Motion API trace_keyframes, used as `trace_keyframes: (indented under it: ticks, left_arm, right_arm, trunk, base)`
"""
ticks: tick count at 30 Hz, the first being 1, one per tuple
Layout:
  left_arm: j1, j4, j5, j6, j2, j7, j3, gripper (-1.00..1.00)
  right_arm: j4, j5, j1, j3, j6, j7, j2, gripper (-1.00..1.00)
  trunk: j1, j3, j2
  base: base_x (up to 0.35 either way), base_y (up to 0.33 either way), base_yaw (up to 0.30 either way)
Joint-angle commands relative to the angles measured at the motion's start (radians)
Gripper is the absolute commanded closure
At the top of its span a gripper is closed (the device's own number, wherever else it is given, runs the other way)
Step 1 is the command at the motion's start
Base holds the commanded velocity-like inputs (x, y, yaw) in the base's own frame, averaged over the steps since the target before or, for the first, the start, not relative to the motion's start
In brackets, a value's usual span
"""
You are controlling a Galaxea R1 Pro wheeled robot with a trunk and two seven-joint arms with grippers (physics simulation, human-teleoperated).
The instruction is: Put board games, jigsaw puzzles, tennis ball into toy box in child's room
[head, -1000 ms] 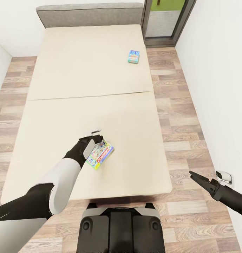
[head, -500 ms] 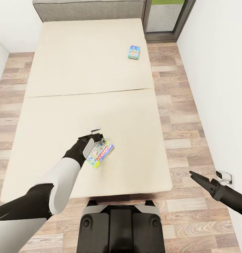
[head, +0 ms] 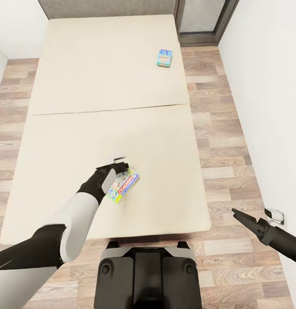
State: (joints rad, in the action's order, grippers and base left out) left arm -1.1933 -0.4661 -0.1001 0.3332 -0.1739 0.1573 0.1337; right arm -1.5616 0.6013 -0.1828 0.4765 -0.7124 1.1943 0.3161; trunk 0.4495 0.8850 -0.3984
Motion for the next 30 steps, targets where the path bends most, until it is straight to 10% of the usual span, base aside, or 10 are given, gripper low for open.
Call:
trace_keyframes:
  ticks: [1, 11, 30]
  left_arm:
    - [0.0, -0.002, -0.01, 0.005, -0.001, -0.01, -0.005, -1.0]
    - [0.0, -0.004, -0.01, 0.009, -0.001, -0.107, -0.089, -1.0]
    - [0.0, -0.042, -0.009, 0.003, -0.001, -0.127, -0.1, -1.0]
  right_arm:
    - [0.0, 0.004, 0.0, 0.0, -0.007, 0.001, 0.0, -1.0]
    - [0.001, 0.004, 0.0, 0.0, -0.005, 0.001, 0.0, -1.0]
    - [0.008, 0.003, 0.0, 0.0, -0.004, -0.001, 0.001, -1.0]
  trunk:
    - [0.001, 0.003, -0.002]
    - [0.001, 0.019, -0.002]
    - [0.001, 0.051, -0.002]
  base:
    - [0.0, 0.0, 0.0]
    - [0.0, 0.0, 0.0]
    - [0.0, 0.0, 0.0]
